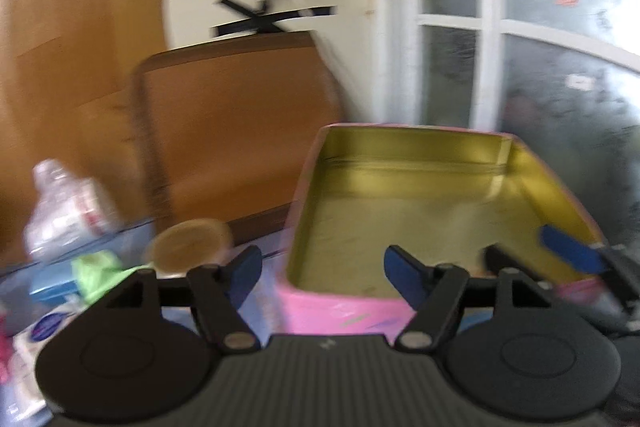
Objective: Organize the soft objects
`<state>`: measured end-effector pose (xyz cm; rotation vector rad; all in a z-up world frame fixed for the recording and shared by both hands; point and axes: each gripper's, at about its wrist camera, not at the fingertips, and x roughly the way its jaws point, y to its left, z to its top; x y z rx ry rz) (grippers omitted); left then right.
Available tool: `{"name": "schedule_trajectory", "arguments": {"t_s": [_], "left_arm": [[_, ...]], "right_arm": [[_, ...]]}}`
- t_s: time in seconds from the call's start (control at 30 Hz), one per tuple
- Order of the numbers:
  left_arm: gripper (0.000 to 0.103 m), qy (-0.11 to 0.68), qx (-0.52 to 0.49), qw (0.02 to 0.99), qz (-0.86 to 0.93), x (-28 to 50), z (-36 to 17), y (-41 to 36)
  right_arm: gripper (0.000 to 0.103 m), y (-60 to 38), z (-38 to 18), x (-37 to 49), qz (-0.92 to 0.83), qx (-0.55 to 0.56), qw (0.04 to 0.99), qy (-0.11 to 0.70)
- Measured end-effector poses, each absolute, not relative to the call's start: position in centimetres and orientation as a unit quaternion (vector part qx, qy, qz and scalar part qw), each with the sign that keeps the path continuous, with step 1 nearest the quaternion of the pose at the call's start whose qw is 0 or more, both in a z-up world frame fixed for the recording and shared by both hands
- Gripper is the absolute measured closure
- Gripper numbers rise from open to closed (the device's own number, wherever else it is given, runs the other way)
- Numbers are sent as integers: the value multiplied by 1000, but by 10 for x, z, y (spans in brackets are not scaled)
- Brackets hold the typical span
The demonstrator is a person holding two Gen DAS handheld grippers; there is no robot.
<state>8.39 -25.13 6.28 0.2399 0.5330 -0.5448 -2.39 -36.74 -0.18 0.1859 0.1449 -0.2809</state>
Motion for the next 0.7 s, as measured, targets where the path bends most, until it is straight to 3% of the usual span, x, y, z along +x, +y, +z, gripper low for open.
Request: {"name": "schedule_trajectory", "arguments": {"t_s": [0.27, 0.7], "left_arm": [[29, 260, 120, 937, -198, 81, 47, -186], [27, 279, 103, 949, -103, 78, 13, -91]], "right_arm": [[38, -312, 6, -35, -71, 82, 993, 46], [38, -248, -5, -19, 17, 83, 990, 117]]}}
